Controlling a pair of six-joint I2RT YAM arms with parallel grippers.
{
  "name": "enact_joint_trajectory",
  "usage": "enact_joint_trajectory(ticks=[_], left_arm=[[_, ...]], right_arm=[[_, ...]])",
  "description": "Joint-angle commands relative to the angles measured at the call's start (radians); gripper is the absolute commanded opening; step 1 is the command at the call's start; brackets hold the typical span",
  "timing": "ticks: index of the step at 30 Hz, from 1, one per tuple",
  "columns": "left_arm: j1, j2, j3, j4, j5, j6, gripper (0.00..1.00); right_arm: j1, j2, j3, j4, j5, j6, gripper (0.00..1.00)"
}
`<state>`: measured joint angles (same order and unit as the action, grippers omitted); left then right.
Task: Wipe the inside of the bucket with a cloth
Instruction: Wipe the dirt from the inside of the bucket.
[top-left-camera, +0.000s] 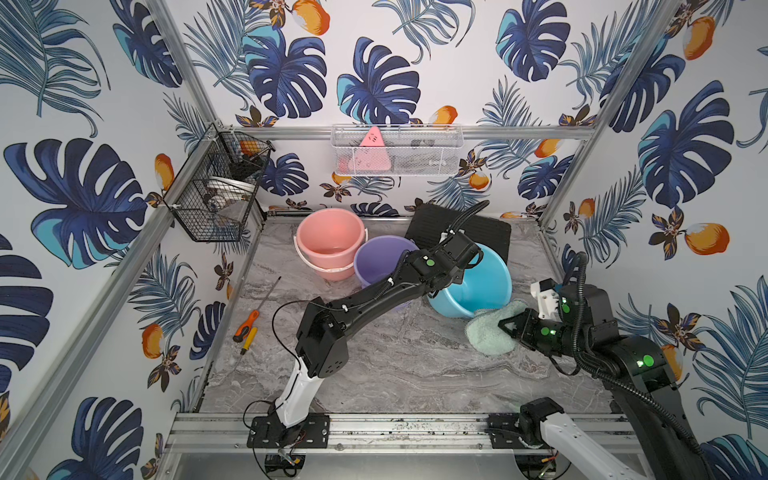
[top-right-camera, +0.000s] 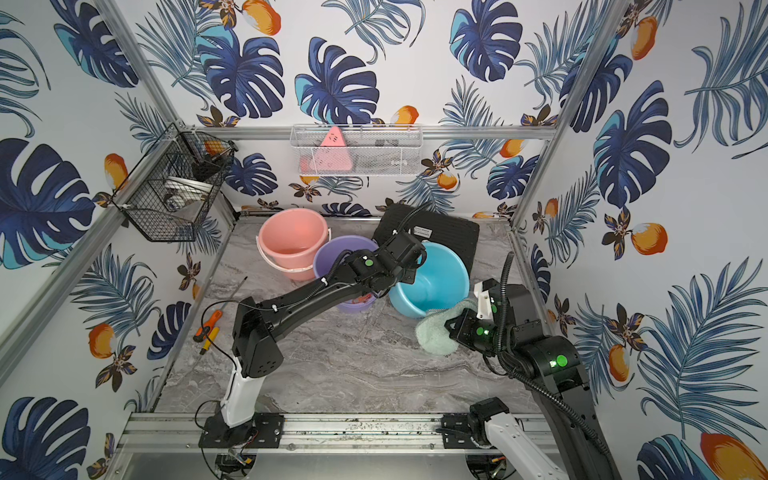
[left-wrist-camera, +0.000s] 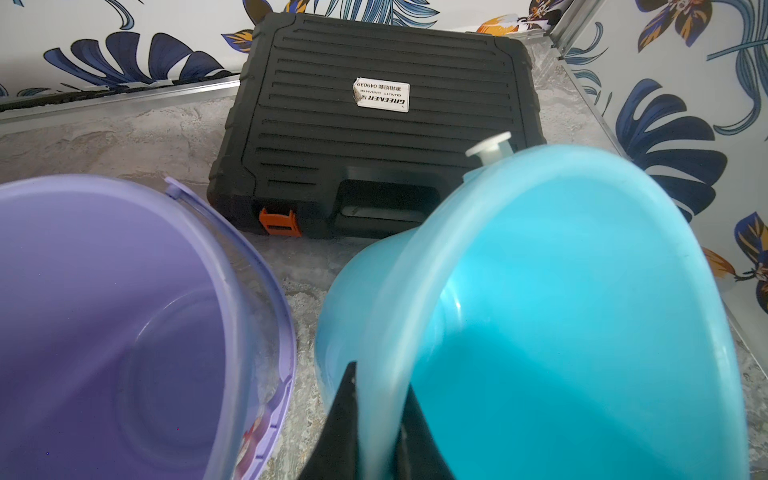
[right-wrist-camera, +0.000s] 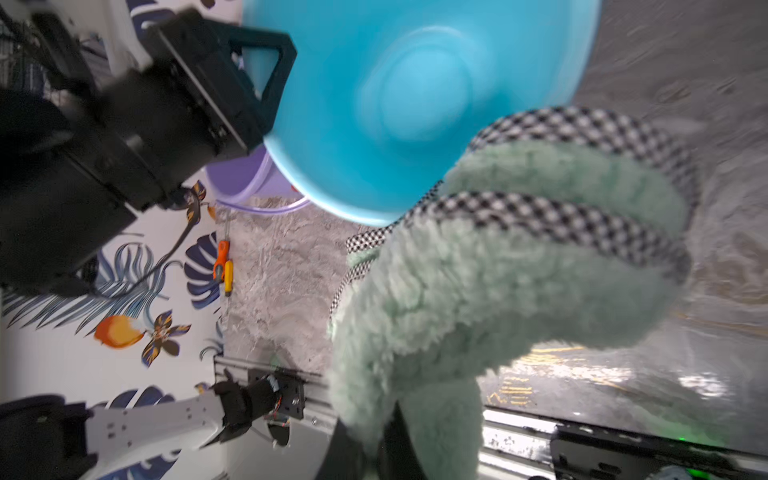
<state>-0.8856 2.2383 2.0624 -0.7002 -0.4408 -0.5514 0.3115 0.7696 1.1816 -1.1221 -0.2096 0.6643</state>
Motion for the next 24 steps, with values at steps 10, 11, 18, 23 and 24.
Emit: enact_joint_trajectory(ticks=[10,11,18,23,24], left_arm=[[-0.003,-0.076,-0.082,0.108,0.065,-0.009,0.00],[-0.003,-0.076,-0.084,0.111,0.072,-0.011,0.00],[-0.006,-0.069,-0.068,0.096,0.119,-0.025,0.00],[-0.008,-0.074,-0.071,0.107,0.175,-0.045,0.00],[-0.008,-0.074,-0.071,0.106,0.182,-0.048,0.00]], right_arm=[[-0.001,0.236,0.039,0.311,0.361,-0.200,0.00],[-0.001,0.254,0.023,0.355,0.341,-0.215,0.00],[0.000,0.403,-0.003,0.535,0.166,-0.260,0.00],[-0.003,0.495,0.018,0.564,0.197,-0.261,0.00],[-0.004,0.510,0.018,0.574,0.213,-0.267,0.00]])
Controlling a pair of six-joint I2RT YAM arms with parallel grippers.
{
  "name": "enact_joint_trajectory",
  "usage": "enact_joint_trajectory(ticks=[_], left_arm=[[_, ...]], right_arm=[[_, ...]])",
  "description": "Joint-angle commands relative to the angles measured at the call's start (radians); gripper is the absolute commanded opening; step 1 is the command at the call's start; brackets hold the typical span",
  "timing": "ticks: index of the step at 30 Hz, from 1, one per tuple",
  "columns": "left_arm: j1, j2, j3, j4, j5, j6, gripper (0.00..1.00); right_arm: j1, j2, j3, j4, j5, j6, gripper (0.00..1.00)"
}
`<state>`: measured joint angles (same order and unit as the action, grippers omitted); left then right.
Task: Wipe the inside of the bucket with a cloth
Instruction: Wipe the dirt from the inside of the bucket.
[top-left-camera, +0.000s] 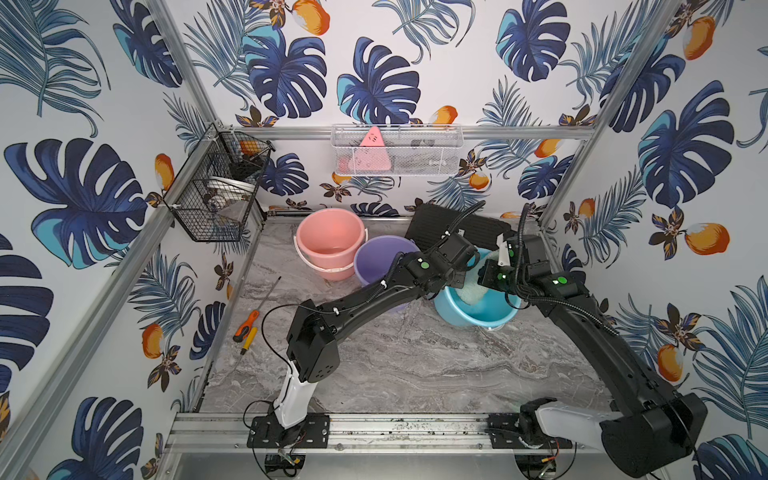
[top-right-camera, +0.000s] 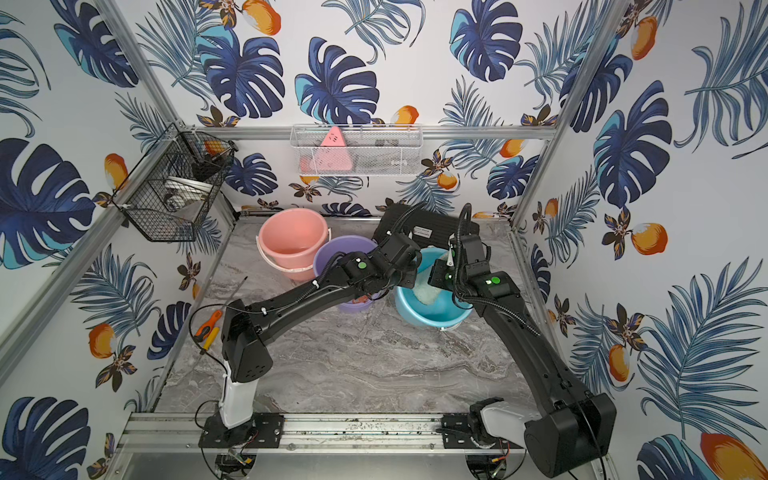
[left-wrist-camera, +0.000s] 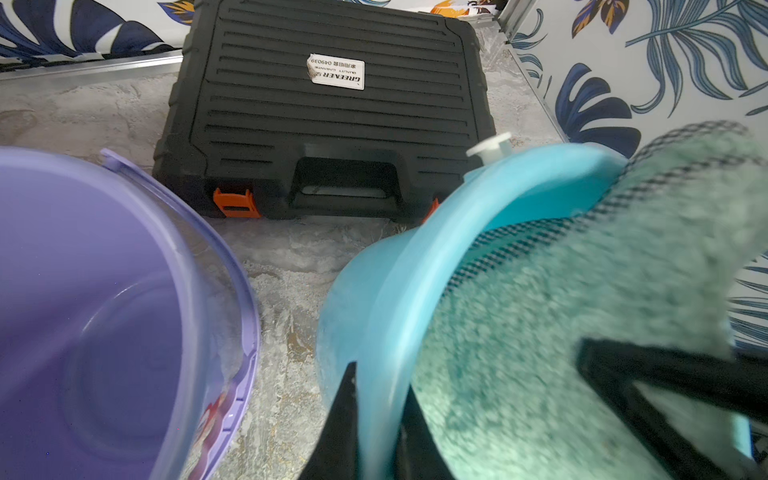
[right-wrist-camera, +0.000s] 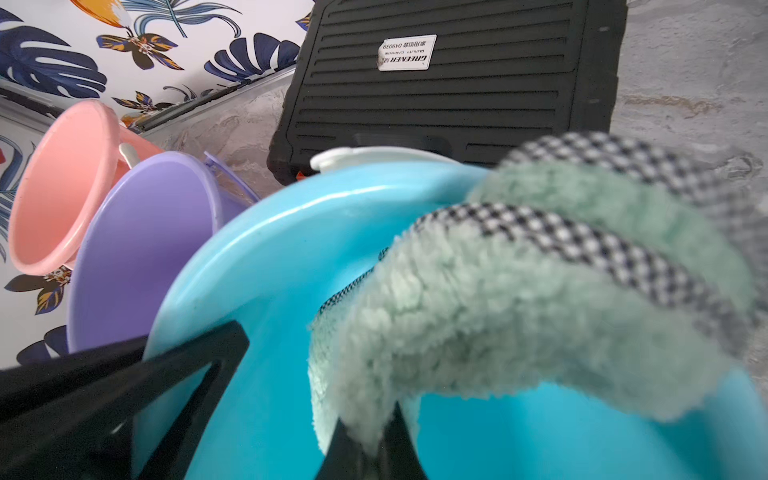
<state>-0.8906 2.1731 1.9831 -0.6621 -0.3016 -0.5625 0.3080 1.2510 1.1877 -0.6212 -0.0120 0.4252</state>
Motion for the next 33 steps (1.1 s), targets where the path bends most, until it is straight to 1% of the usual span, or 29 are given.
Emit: enact_joint_trajectory(ticks=[1,4,7,12,15,18,21,25,29,33], left_arm=[[-0.003,-0.008,0.008,0.067,0.047,-0.040,0.00],[-0.005,-0.012,0.002,0.068,0.060,-0.050,0.00],[-0.005,-0.022,-0.014,0.071,0.038,-0.058,0.00],[-0.005,-0.015,0.011,-0.002,-0.098,-0.061,0.00],[-0.005,-0.010,0.015,-0.014,-0.162,-0.049,0.00],[-0.013,-0.003,0.022,-0.016,-0.228,-0.025,0.00],[-0.014,0.003,0.028,-0.013,-0.261,-0.018,0.00],[-0.014,0.012,0.031,0.011,-0.263,-0.015,0.00],[-0.014,0.032,0.062,0.009,-0.245,-0.020,0.00],[-0.011,0.063,0.105,-0.007,-0.240,-0.019,0.00]], right_arm=[[-0.001,0.044,0.015,0.073,0.038,-0.029,0.00],[-0.004,0.115,0.050,0.035,0.137,-0.042,0.00],[-0.017,0.170,0.077,-0.017,0.235,-0.023,0.00],[-0.037,0.133,0.049,-0.018,0.299,-0.005,0.00],[-0.039,0.113,0.060,-0.070,0.332,0.001,0.00],[-0.038,0.097,0.066,-0.139,0.336,0.017,0.00],[-0.039,0.051,0.027,-0.176,0.301,0.038,0.00],[-0.038,-0.033,-0.038,-0.239,0.241,0.082,0.00],[-0.038,-0.167,-0.145,-0.283,0.212,0.130,0.00],[-0.038,-0.299,-0.184,-0.363,0.255,0.180,0.00]])
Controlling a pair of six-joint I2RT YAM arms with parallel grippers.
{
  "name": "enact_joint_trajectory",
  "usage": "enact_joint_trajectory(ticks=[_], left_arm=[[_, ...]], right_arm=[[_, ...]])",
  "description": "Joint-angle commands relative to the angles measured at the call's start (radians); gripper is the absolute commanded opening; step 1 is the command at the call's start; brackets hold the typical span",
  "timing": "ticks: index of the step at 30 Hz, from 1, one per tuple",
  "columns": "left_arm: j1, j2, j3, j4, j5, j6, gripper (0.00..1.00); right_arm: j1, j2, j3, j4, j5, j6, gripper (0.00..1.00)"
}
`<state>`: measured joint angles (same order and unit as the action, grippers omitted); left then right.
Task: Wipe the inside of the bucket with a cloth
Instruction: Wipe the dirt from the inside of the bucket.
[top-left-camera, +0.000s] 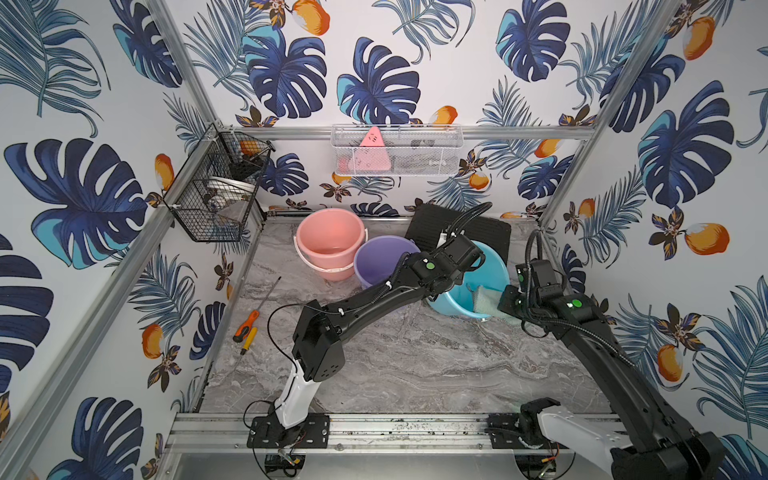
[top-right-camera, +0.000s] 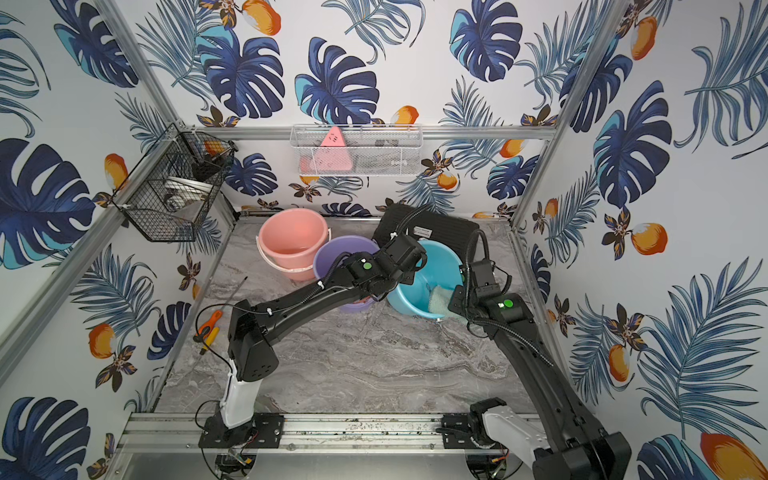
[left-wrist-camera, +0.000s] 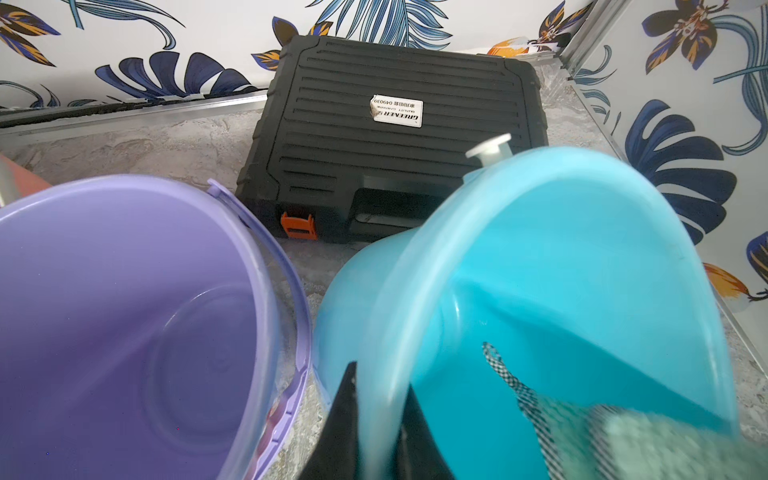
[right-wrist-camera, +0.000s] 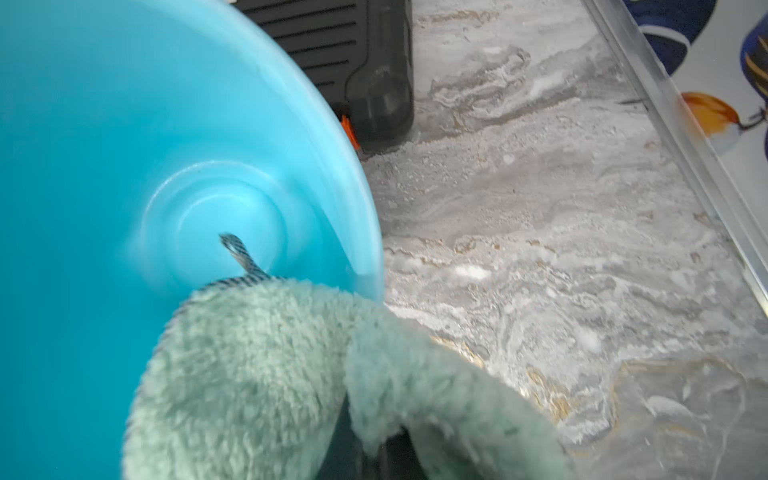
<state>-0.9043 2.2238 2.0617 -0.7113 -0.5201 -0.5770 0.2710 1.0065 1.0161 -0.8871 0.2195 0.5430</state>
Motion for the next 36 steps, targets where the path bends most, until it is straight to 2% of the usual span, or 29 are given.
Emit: enact_joint_trajectory(ticks=[1,8,11,17,22,30,36], left_arm=[[0.002,0.014,0.030,0.043,-0.020,-0.006,0.00],[0.010,0.006,0.009,0.053,0.002,-0.018,0.00],[0.010,0.011,0.007,0.052,0.014,-0.015,0.00],[0.008,0.007,-0.017,0.086,0.089,-0.004,0.00],[0.008,-0.006,-0.020,0.093,0.139,0.003,0.00],[0.008,-0.006,0.010,0.076,0.188,-0.006,0.00],[0.008,-0.010,0.005,0.075,0.218,-0.019,0.00]], right_arm=[[-0.002,-0.088,-0.019,-0.118,0.040,0.074,0.00],[-0.001,-0.318,0.063,-0.212,0.255,0.150,0.00],[-0.002,-0.358,0.103,-0.117,0.230,0.089,0.00],[-0.001,-0.142,0.148,0.002,0.010,0.030,0.00],[0.000,-0.027,0.086,0.140,-0.039,-0.052,0.00],[0.008,0.186,0.096,0.180,-0.065,-0.143,0.00],[0.017,0.300,0.088,0.203,-0.038,-0.182,0.00]])
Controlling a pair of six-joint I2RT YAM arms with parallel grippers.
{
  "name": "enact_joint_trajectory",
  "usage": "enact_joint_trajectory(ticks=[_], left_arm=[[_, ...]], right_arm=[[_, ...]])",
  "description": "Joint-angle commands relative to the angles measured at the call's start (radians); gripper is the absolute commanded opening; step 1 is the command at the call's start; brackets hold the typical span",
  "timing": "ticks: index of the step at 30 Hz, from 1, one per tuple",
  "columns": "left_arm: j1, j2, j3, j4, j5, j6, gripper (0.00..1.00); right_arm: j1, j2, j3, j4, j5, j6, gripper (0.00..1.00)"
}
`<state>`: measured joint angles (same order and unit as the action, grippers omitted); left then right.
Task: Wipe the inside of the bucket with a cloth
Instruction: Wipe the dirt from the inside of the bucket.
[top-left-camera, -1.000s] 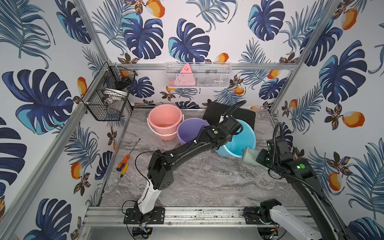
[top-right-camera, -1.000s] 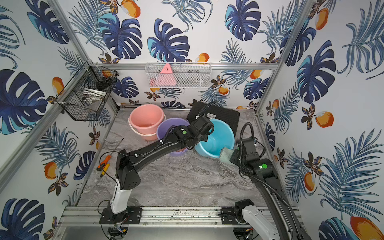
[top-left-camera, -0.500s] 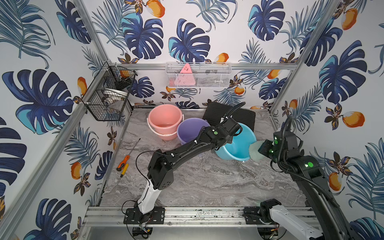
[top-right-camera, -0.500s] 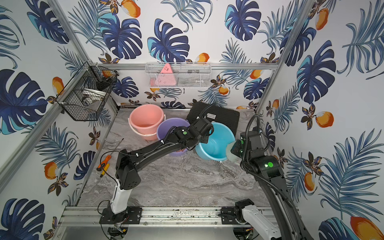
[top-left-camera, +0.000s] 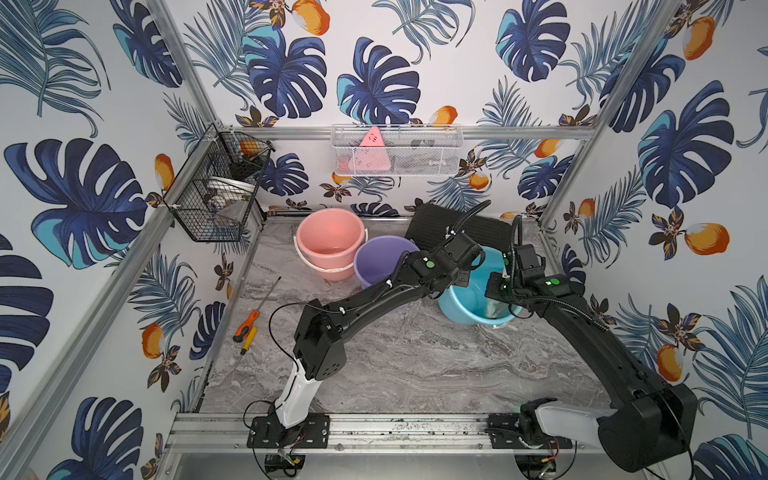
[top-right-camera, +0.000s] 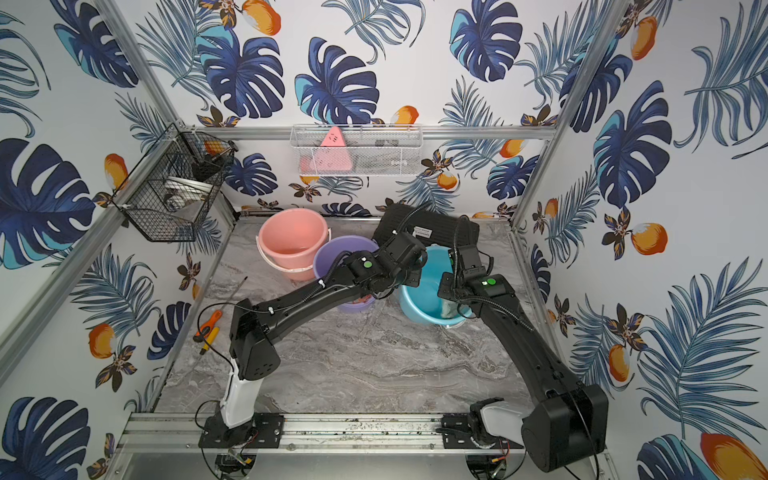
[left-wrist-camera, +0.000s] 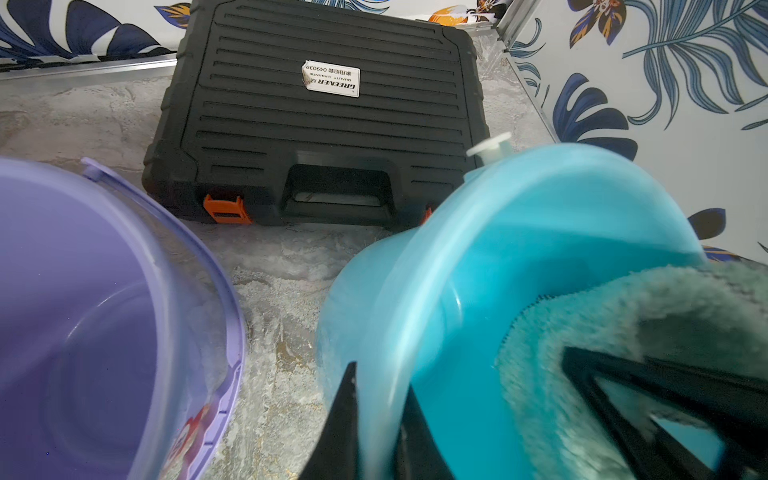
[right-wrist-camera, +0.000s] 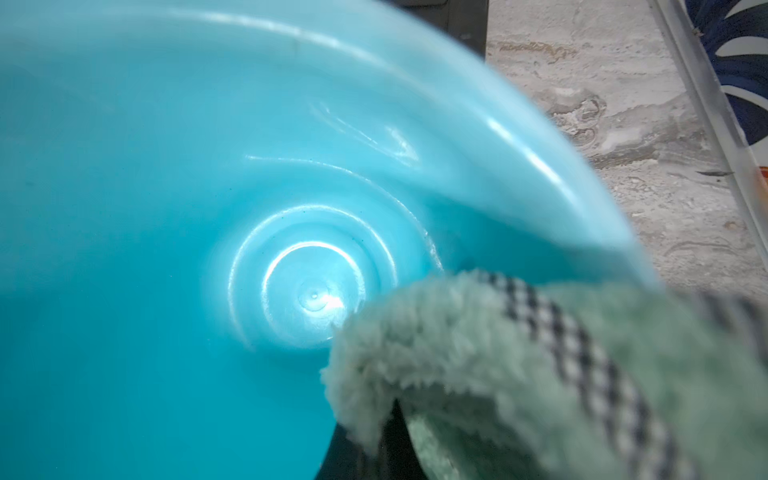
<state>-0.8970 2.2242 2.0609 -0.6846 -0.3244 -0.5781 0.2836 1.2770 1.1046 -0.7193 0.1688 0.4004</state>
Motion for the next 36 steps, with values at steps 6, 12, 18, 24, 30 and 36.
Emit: enact_joint_trajectory(ticks=[6,12,18,24,30,36], left_arm=[[0.001,-0.026,-0.042,0.060,0.040,-0.046,0.00],[0.001,-0.017,-0.042,0.050,0.075,-0.061,0.00],[0.001,0.016,-0.029,0.032,0.128,-0.082,0.00],[0.002,0.056,-0.027,0.019,0.189,-0.113,0.00],[0.011,0.070,-0.036,0.019,0.203,-0.145,0.00],[0.030,0.048,-0.104,0.068,0.231,-0.167,0.00]], right_arm=[[0.016,0.138,-0.006,0.064,0.056,-0.044,0.00],[0.018,0.226,-0.002,0.067,0.158,-0.033,0.00],[0.048,0.275,0.022,0.063,0.149,-0.035,0.00],[0.058,0.311,0.054,0.056,0.158,-0.026,0.00],[0.062,0.318,0.002,0.062,0.197,0.000,0.00],[0.021,0.361,-0.035,0.045,0.220,0.043,0.00]])
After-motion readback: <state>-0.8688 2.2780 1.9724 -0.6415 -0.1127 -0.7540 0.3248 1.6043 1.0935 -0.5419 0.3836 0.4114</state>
